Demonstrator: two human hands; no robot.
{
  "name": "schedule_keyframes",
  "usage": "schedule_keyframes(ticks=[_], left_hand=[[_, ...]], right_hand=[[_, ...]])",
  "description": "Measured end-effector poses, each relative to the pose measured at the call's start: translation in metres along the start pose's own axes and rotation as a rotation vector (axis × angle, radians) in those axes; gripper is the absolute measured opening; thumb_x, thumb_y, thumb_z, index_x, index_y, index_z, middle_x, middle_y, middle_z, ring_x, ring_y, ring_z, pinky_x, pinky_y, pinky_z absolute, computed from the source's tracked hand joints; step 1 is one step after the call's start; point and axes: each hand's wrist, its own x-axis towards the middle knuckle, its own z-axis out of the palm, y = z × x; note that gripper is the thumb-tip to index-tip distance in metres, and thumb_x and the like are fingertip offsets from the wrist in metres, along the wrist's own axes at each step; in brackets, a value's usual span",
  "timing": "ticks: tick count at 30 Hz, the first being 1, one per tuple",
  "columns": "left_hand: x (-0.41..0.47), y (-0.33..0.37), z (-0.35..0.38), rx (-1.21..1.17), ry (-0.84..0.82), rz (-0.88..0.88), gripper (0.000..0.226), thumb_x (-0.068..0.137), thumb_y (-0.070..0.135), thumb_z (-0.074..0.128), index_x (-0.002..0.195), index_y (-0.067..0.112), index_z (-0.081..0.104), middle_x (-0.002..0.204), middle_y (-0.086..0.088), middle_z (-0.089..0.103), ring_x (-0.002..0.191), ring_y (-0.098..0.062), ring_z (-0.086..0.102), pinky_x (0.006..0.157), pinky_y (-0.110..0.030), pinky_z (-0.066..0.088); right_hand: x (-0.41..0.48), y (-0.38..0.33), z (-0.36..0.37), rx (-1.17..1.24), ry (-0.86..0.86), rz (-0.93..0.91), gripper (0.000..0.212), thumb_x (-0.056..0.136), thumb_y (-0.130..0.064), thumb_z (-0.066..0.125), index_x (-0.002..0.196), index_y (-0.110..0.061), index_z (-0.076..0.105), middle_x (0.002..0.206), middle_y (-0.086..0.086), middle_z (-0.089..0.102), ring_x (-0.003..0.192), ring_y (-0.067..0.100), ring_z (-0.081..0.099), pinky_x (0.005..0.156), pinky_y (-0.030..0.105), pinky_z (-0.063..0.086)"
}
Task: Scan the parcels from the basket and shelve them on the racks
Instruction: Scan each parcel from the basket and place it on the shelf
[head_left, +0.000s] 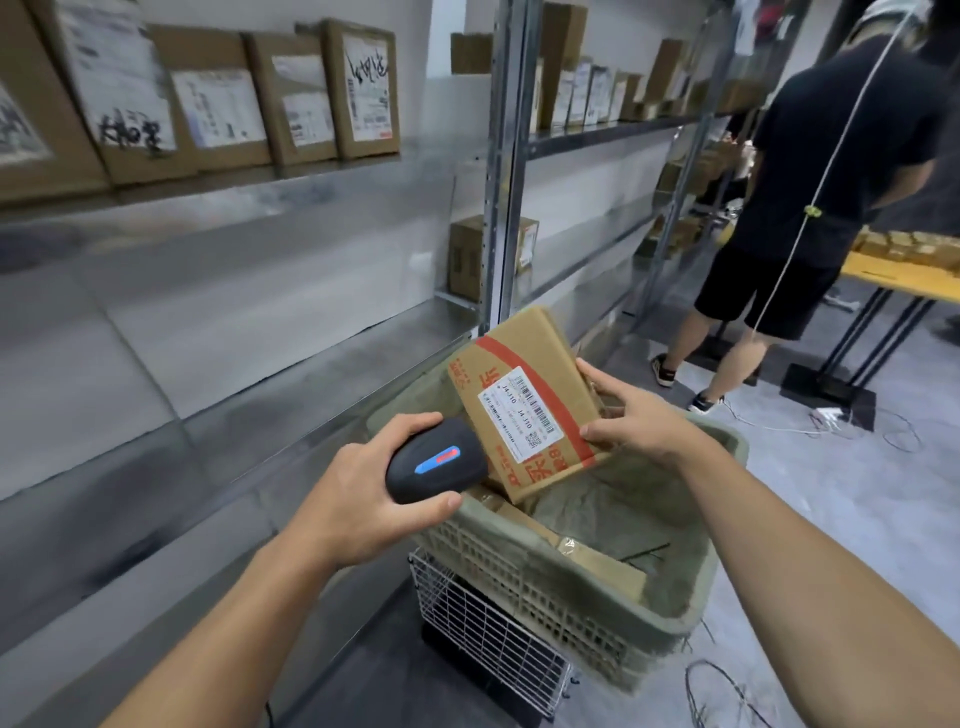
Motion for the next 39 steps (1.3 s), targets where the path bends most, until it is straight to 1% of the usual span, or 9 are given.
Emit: schedule_keyframes(ticks=[7,13,18,21,22,25,32,35,39], left_hand=[[-0.024,0.016,0.002,-0.001,0.105,-0.050,0.067,0.061,0.069,0.072,0.123,0.052,0.051,0.100,0.024,0.071,0.092,0.006,0.067,0.073,-0.004,0.044],[-0.052,0.014,-0.009,-0.029,0.241,-0.157,0.067,0.056,0.070,0.070,0.118,0.055,0.051,0.099,0.035,0.068,0.093,0.009,0.065,0.075,-0.004,0.043],[-0.083,0.005,-0.034,-0.105,0.400,-0.231,0.066,0.054,0.065,0.072,0.116,0.053,0.054,0.102,0.037,0.067,0.092,0.007,0.066,0.075,-0.006,0.046],[-0.106,-0.007,-0.054,-0.194,0.503,-0.293,0.063,0.056,0.060,0.077,0.115,0.052,0.059,0.102,0.029,0.070,0.084,-0.001,0.069,0.076,-0.028,0.057],[-0.115,-0.011,-0.062,-0.216,0.538,-0.312,0.063,0.056,0.059,0.078,0.115,0.052,0.060,0.101,0.027,0.071,0.082,-0.002,0.070,0.073,-0.033,0.058],[-0.144,-0.021,-0.088,-0.275,0.647,-0.352,0.064,0.054,0.057,0.079,0.115,0.049,0.061,0.096,0.021,0.072,0.069,-0.005,0.067,0.061,-0.027,0.055],[-0.222,-0.051,-0.160,-0.288,0.806,-0.435,0.067,0.053,0.054,0.081,0.117,0.040,0.064,0.094,0.011,0.073,0.063,-0.009,0.065,0.052,-0.024,0.051],[-0.255,-0.063,-0.191,-0.266,0.857,-0.457,0.065,0.054,0.055,0.081,0.114,0.043,0.062,0.095,0.012,0.073,0.068,-0.012,0.068,0.052,-0.025,0.051],[-0.299,-0.077,-0.224,-0.249,0.917,-0.479,0.067,0.053,0.054,0.081,0.116,0.040,0.062,0.096,0.013,0.073,0.067,-0.008,0.067,0.051,-0.023,0.051]], right_hand=[[0.001,-0.005,0.010,0.066,-0.078,-0.054,0.094,0.086,-0.003,0.074,0.156,-0.043,0.027,0.142,0.001,0.050,0.113,0.011,0.061,0.081,0.022,0.057],[0.012,-0.018,0.051,0.132,-0.102,-0.112,0.094,0.084,-0.008,0.078,0.156,-0.045,0.028,0.141,-0.010,0.050,0.124,0.015,0.058,0.108,0.040,0.047],[0.018,-0.045,0.105,0.207,-0.159,-0.159,0.091,0.088,-0.006,0.075,0.157,-0.040,0.025,0.121,-0.022,0.052,0.111,0.004,0.060,0.092,0.021,0.052],[0.024,-0.065,0.142,0.223,-0.223,-0.196,0.094,0.086,-0.012,0.077,0.154,-0.049,0.026,0.130,-0.017,0.055,0.117,0.013,0.064,0.101,0.041,0.054],[0.026,-0.074,0.155,0.224,-0.243,-0.205,0.094,0.086,-0.014,0.078,0.154,-0.050,0.025,0.133,-0.015,0.055,0.118,0.013,0.064,0.101,0.041,0.054],[0.028,-0.105,0.197,0.230,-0.299,-0.246,0.092,0.089,-0.014,0.076,0.157,-0.045,0.023,0.132,-0.014,0.056,0.114,0.005,0.064,0.093,0.026,0.056],[0.023,-0.174,0.309,0.241,-0.385,-0.312,0.090,0.088,-0.017,0.077,0.153,-0.050,0.025,0.125,-0.016,0.060,0.115,0.011,0.063,0.097,0.034,0.055],[0.015,-0.202,0.358,0.246,-0.435,-0.337,0.089,0.089,-0.018,0.076,0.154,-0.049,0.024,0.127,-0.023,0.053,0.116,0.007,0.057,0.089,0.025,0.055],[0.001,-0.234,0.423,0.293,-0.482,-0.351,0.089,0.090,-0.019,0.075,0.154,-0.051,0.024,0.139,-0.015,0.047,0.125,0.017,0.053,0.101,0.046,0.054]])
